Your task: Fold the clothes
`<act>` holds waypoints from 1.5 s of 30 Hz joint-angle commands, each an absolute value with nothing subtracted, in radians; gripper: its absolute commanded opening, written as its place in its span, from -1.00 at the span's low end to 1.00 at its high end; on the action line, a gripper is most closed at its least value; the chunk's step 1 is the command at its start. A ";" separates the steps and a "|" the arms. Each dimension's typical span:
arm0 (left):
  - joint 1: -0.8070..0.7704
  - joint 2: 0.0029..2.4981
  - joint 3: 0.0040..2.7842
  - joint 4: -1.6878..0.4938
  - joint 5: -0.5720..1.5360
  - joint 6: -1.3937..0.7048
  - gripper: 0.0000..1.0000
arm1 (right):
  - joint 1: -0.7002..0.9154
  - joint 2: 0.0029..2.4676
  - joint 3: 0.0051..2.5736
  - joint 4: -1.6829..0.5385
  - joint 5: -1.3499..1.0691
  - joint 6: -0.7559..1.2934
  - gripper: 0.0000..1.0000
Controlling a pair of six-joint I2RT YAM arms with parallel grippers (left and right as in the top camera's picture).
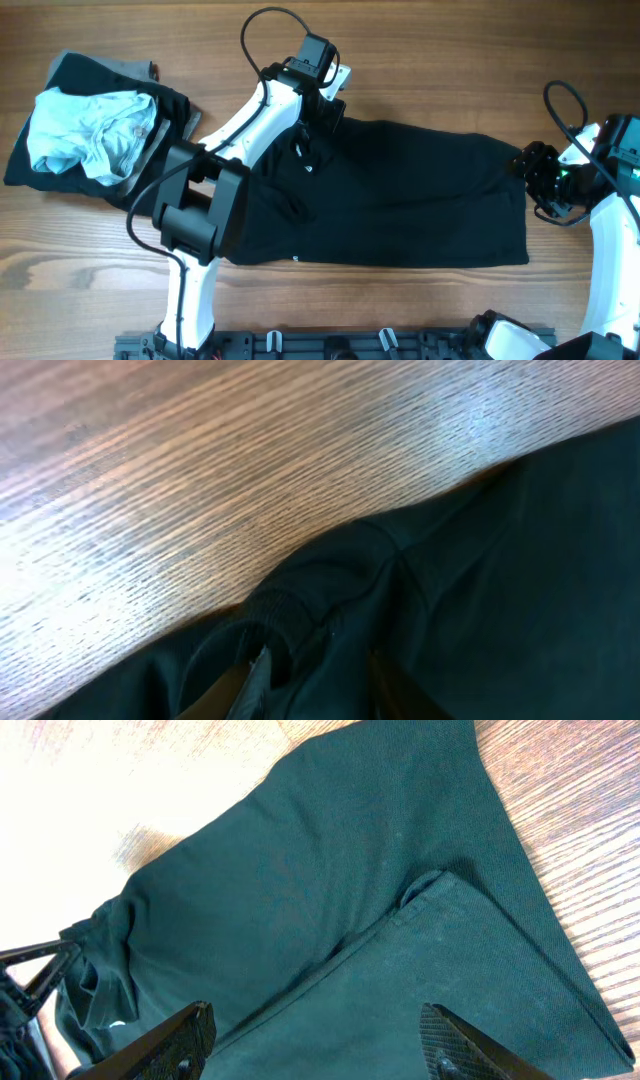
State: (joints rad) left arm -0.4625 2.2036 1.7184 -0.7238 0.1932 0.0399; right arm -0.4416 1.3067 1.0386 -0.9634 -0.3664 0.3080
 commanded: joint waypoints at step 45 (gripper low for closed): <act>-0.480 2.099 1.608 -0.978 0.362 -0.008 -0.14 | -0.445 1.299 1.045 -0.989 -0.383 0.290 0.40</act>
State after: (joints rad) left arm -0.4698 2.0525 1.6669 -0.9886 0.2630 0.0120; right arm -0.4416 1.3067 1.0386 -0.9855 -0.3664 0.3080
